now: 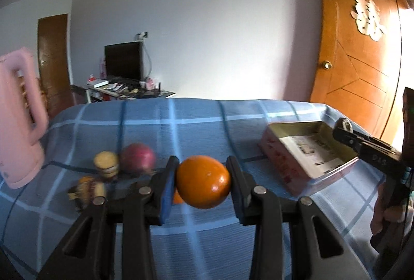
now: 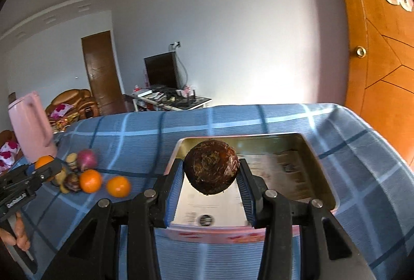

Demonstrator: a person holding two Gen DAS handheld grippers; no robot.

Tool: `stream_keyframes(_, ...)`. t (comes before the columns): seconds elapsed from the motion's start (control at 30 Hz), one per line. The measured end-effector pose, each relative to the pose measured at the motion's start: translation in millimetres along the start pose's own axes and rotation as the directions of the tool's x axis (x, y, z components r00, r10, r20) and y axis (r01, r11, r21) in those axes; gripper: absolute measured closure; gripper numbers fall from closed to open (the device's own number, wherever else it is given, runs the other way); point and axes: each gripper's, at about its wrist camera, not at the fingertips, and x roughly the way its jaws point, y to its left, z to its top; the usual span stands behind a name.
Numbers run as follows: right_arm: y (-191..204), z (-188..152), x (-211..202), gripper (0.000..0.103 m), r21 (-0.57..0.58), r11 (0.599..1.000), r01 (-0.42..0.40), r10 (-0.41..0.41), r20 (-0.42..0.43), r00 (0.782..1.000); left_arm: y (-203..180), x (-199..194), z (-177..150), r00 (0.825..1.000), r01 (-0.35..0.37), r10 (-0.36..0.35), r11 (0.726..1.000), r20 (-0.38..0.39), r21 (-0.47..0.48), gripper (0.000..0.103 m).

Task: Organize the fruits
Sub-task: 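Carry the orange in the left tool while the right tool carries the dark fruit to the tin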

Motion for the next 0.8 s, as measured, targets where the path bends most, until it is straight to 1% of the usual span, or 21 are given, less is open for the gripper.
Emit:
stream_keyframes(0.17, -25.5, 1.4, -0.4, 0.060, 0.023, 0.999, 0.042, -0.042, 0.004, 0.999, -39.6, 11.9, 6.8, 0.998, 0.056, -0.056, 0.998, -0.004, 0.038, 0.064)
stream_keyframes(0.27, -39.3, 1.6, 0.0, 0.060, 0.031, 0.997, 0.068, -0.068, -0.001, 0.998, -65.5, 24.7, 12.1, 0.995, 0.094, -0.093, 0.994, -0.021, 0.055, 0.064)
stream_keyframes(0.43, -60.2, 0.9, 8.4, 0.060, 0.030, 0.994, 0.101, -0.100, -0.035, 0.994, -112.8, 46.2, 18.7, 0.985, 0.168, -0.164, 0.982, -0.056, 0.081, 0.064)
stream_keyframes(0.57, -76.4, -0.8, 18.8, 0.060, 0.036, 0.993, 0.117, -0.114, -0.085, 0.990, -145.3, 60.4, 20.6, 0.980, 0.191, -0.183, 0.976, -0.078, 0.107, 0.064)
stream_keyframes(0.73, -91.1, -6.3, 31.9, 0.060, 0.093, 0.989, 0.119, -0.103, -0.162, 0.981, -163.1, 82.1, 17.3, 0.974, 0.192, -0.175, 0.975, -0.144, 0.112, 0.064)
stream_keyframes(0.8, -92.8, -8.5, 37.2, 0.060, 0.107, 0.989, 0.106, -0.084, -0.187, 0.979, -168.0, 87.3, 13.6, 0.973, 0.187, -0.165, 0.974, -0.163, 0.126, 0.064)
